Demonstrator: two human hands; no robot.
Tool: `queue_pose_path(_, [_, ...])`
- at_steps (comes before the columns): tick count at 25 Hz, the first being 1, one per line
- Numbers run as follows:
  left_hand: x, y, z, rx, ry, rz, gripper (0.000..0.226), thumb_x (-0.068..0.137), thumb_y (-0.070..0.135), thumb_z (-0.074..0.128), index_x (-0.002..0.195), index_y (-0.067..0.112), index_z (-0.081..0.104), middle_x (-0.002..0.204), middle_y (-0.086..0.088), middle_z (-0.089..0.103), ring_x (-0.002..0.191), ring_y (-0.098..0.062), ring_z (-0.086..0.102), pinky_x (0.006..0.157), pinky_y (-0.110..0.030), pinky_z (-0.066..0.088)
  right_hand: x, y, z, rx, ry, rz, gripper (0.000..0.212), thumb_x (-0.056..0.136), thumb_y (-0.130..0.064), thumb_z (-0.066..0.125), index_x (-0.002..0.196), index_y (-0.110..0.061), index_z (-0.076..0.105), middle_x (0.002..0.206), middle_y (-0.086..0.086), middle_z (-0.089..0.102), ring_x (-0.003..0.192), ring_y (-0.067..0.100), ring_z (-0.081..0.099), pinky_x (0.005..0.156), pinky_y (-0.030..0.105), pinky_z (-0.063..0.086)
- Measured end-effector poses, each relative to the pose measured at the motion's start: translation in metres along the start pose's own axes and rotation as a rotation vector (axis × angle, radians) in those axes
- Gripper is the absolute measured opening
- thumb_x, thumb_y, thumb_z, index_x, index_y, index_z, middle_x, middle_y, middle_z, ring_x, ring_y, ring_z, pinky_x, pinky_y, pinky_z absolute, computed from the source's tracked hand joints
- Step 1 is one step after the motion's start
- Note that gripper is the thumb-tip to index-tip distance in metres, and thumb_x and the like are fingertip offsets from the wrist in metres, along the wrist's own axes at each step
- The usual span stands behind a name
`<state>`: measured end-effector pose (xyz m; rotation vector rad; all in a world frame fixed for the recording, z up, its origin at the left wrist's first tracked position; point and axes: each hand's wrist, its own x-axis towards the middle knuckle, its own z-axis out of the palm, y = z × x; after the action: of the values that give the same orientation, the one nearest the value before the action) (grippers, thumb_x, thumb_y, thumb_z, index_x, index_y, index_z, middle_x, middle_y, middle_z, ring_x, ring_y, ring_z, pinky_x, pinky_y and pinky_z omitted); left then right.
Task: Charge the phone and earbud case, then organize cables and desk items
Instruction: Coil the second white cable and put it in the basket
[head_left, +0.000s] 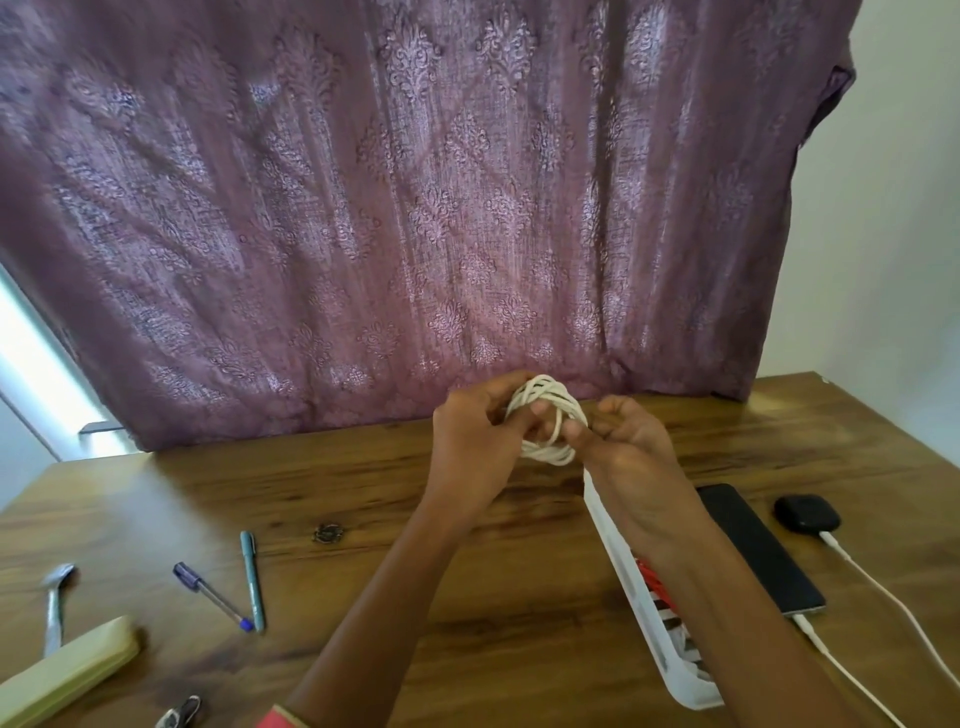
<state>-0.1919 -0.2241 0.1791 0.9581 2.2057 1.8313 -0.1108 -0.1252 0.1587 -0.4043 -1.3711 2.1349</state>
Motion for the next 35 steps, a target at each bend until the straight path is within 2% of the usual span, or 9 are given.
queue_pose_path(4, [0.001, 0.003, 0.001, 0.055, -0.023, 0.054, 0.025, 0.083, 0.012, 0.065, 0.09, 0.035, 0.069, 0.078, 0.015, 0.069, 0.078, 0.0, 0.064, 0.08, -0.024, 0.052, 0.004, 0.003, -0.01, 0.282, -0.144, 0.128, 0.023, 0.066, -0.005, 0.066, 0.081, -0.01, 0.05, 0.077, 0.006, 0.071, 0.077, 0.015, 0.069, 0.083, 0.031, 0.052])
queue_pose_path(7, [0.001, 0.002, 0.004, -0.067, -0.057, 0.01, 0.032, 0.085, 0.01, 0.063, 0.082, 0.042, 0.066, 0.084, 0.007, 0.073, 0.085, -0.009, 0.068, 0.084, -0.032, 0.054, 0.008, 0.001, -0.013, 0.391, -0.248, 0.228, 0.051, 0.059, -0.01, 0.079, 0.104, 0.0, 0.057, 0.091, 0.01, 0.07, 0.088, 0.02, 0.068, 0.084, 0.035, 0.055])
queue_pose_path(9, [0.002, -0.001, 0.004, -0.141, -0.028, -0.044, 0.03, 0.084, 0.009, 0.065, 0.083, 0.039, 0.068, 0.085, 0.006, 0.074, 0.085, -0.01, 0.069, 0.084, -0.033, 0.054, 0.007, -0.002, -0.009, 0.358, -0.229, 0.26, 0.045, 0.069, -0.011, 0.073, 0.111, -0.003, 0.055, 0.099, 0.01, 0.067, 0.089, 0.02, 0.067, 0.08, 0.033, 0.056])
queue_pose_path(13, [0.005, -0.01, -0.001, -0.119, 0.145, -0.117, 0.022, 0.083, 0.012, 0.066, 0.101, 0.026, 0.071, 0.073, 0.019, 0.069, 0.073, 0.006, 0.066, 0.071, -0.013, 0.052, -0.004, 0.0, -0.007, -0.731, 0.139, -0.46, 0.015, 0.083, -0.023, 0.066, 0.097, -0.023, 0.062, 0.108, -0.005, 0.055, 0.103, 0.01, 0.053, 0.089, 0.023, 0.043])
queue_pose_path(16, [0.004, -0.006, -0.002, -0.048, 0.15, -0.06, 0.023, 0.084, 0.014, 0.066, 0.103, 0.027, 0.069, 0.073, 0.019, 0.068, 0.069, 0.012, 0.062, 0.064, -0.006, 0.049, -0.005, 0.013, -0.004, -1.084, 0.078, -0.892, 0.022, 0.082, -0.032, 0.061, 0.102, -0.025, 0.069, 0.105, 0.0, 0.054, 0.098, 0.014, 0.047, 0.083, 0.024, 0.043])
queue_pose_path(22, [-0.002, -0.007, -0.001, -0.04, 0.142, -0.032, 0.02, 0.086, 0.017, 0.062, 0.095, 0.034, 0.068, 0.079, 0.015, 0.072, 0.081, 0.002, 0.066, 0.082, -0.022, 0.052, 0.005, 0.019, -0.002, -1.463, 0.015, -0.903, 0.038, 0.077, -0.004, 0.071, 0.112, -0.016, 0.066, 0.083, 0.003, 0.045, 0.075, 0.019, 0.048, 0.052, 0.032, 0.047])
queue_pose_path(27, [0.0, -0.019, -0.003, -0.19, 0.032, -0.113, 0.022, 0.086, 0.011, 0.061, 0.096, 0.029, 0.07, 0.091, 0.003, 0.074, 0.093, -0.013, 0.068, 0.09, -0.039, 0.052, 0.008, 0.017, -0.003, -1.183, -0.13, -0.696, 0.012, 0.079, 0.008, 0.062, 0.086, -0.003, 0.062, 0.086, -0.002, 0.042, 0.075, -0.007, 0.047, 0.066, 0.003, 0.038])
queue_pose_path(31, [0.002, -0.025, -0.01, -0.257, -0.054, -0.151, 0.023, 0.085, 0.008, 0.062, 0.1, 0.023, 0.069, 0.095, 0.0, 0.073, 0.093, -0.012, 0.067, 0.079, -0.025, 0.052, 0.005, 0.007, -0.01, -1.031, -0.215, -0.528, 0.013, 0.084, 0.002, 0.06, 0.077, -0.009, 0.059, 0.078, 0.003, 0.05, 0.066, 0.004, 0.046, 0.06, 0.012, 0.036])
queue_pose_path(35, [0.001, -0.027, -0.011, -0.272, -0.027, -0.191, 0.023, 0.085, 0.005, 0.061, 0.103, 0.017, 0.068, 0.097, -0.002, 0.073, 0.089, -0.01, 0.067, 0.073, -0.02, 0.051, 0.002, -0.008, -0.016, -0.541, -0.296, -0.248, 0.02, 0.087, -0.002, 0.05, 0.071, 0.002, 0.06, 0.069, 0.015, 0.056, 0.057, 0.019, 0.049, 0.055, 0.023, 0.042])
